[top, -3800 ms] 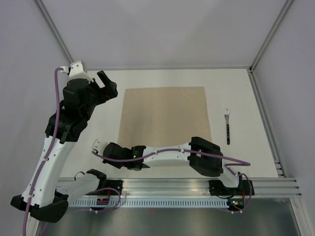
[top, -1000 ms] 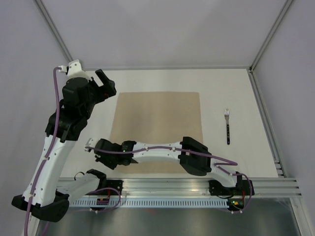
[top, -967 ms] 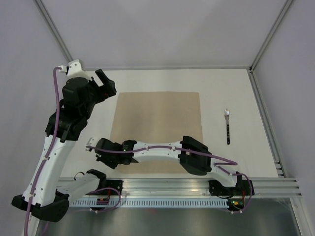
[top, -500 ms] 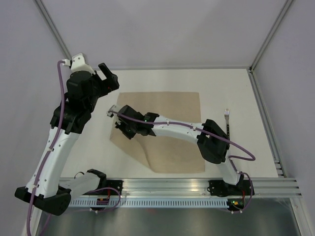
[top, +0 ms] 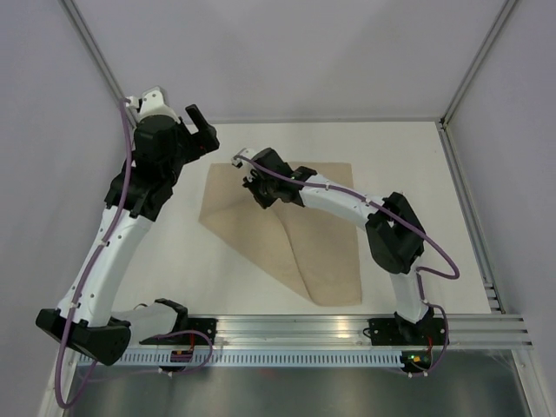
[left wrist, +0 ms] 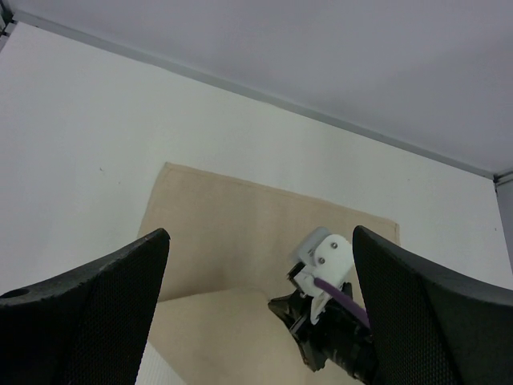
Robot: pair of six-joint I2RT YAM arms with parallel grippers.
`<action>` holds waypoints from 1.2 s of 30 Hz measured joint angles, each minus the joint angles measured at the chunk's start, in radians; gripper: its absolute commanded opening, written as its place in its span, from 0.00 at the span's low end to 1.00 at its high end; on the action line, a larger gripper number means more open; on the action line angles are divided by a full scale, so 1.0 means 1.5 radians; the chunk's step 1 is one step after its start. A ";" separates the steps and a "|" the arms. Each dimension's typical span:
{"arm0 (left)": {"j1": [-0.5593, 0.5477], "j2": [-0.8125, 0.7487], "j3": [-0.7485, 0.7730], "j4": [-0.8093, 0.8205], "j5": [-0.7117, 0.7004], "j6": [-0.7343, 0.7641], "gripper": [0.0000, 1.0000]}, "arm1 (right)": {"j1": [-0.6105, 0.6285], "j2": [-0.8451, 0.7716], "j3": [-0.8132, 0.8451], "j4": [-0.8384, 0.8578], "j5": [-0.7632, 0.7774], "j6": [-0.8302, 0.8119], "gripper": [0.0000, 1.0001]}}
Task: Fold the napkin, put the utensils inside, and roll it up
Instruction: Fold the napkin at the center of the board.
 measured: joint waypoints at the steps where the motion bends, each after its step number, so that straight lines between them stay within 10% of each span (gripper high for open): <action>1: 0.001 0.003 0.000 0.003 0.003 0.000 1.00 | -0.012 -0.001 -0.005 0.000 0.000 -0.005 0.01; 36: 0.033 0.344 -0.020 0.190 0.044 -0.014 0.99 | -0.242 -0.026 -0.080 0.052 -0.010 -0.066 0.01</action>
